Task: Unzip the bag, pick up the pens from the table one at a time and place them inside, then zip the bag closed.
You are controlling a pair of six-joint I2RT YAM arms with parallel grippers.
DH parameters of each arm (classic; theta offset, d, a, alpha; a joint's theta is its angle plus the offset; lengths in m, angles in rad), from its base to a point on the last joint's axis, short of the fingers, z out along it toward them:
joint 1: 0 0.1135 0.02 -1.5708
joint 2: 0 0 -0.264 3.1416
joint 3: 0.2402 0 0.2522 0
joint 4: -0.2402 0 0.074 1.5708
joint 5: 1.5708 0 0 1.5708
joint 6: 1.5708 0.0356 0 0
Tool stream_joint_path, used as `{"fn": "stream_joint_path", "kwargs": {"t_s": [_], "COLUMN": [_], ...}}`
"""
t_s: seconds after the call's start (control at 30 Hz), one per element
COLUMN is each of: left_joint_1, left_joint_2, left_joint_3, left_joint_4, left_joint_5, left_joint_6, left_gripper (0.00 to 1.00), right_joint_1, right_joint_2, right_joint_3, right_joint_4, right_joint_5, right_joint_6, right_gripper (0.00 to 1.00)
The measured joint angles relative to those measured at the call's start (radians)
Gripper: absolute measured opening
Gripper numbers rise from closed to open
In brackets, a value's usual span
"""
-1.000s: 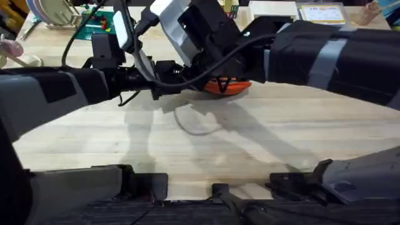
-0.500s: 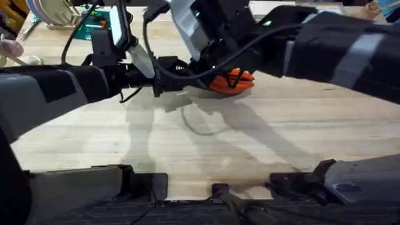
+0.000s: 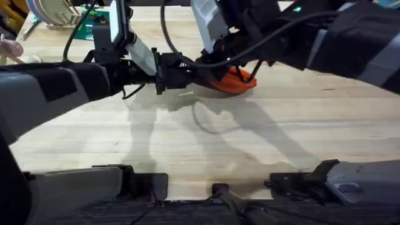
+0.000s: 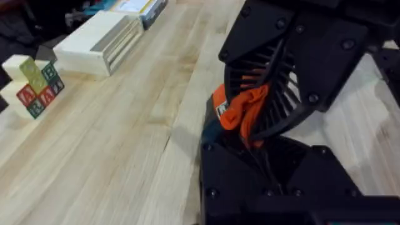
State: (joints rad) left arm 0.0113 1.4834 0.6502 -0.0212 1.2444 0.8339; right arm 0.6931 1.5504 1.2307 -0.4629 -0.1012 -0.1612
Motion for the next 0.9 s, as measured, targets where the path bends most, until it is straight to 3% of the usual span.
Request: {"fn": "stream_joint_path", "kwargs": {"t_s": [0.9], "left_joint_1": [-0.036], "left_joint_2": [-0.015], "left_joint_3": [0.035], "left_joint_4": [0.022], "left_joint_5": [0.049], "left_joint_6": [0.0], "left_gripper": [0.046], "right_joint_1": [-0.129], "right_joint_2": [-0.086], "right_joint_3": [-0.027], "right_joint_4": [-0.021], "right_joint_5": [-0.185], "right_joint_6": [0.0], "right_gripper": [0.033]}}
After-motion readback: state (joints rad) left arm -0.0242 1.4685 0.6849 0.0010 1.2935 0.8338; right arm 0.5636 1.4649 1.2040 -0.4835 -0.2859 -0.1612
